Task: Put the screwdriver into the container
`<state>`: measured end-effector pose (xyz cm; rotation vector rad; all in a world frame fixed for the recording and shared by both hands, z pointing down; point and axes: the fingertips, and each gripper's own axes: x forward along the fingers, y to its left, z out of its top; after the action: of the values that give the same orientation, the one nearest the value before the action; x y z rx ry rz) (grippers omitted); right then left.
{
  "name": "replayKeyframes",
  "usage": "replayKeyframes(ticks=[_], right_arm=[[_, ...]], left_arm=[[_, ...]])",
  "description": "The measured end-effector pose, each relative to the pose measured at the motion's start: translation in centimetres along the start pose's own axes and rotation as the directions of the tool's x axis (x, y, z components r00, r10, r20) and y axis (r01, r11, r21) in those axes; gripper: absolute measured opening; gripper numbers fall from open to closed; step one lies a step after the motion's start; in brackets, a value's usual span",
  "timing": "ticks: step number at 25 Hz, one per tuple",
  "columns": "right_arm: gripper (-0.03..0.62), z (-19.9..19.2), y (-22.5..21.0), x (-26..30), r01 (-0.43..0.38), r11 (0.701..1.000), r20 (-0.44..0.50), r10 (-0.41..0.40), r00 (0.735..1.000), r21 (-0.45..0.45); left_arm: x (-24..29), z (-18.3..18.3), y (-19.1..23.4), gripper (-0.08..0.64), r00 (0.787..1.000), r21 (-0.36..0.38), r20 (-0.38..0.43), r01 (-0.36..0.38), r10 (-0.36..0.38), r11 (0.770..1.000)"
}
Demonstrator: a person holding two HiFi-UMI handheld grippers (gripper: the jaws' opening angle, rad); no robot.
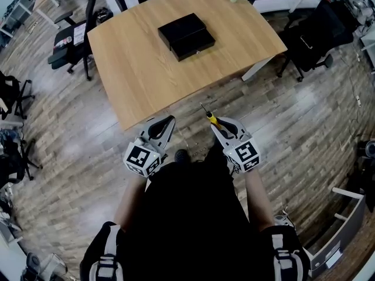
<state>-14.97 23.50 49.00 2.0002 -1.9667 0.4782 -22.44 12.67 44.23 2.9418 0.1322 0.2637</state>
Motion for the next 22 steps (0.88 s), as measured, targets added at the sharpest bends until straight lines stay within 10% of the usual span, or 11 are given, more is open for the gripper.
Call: replayKeyframes(ticks=[22], right_arm=[[0.083, 0.9, -6.3, 1.3, -0.071, 0.997, 0.015, 0.072, 0.997, -0.026]], left_arm=[[5.1, 1.7, 1.0, 0.028, 0.997, 0.003, -0.002, -0.08, 0.08, 0.997]])
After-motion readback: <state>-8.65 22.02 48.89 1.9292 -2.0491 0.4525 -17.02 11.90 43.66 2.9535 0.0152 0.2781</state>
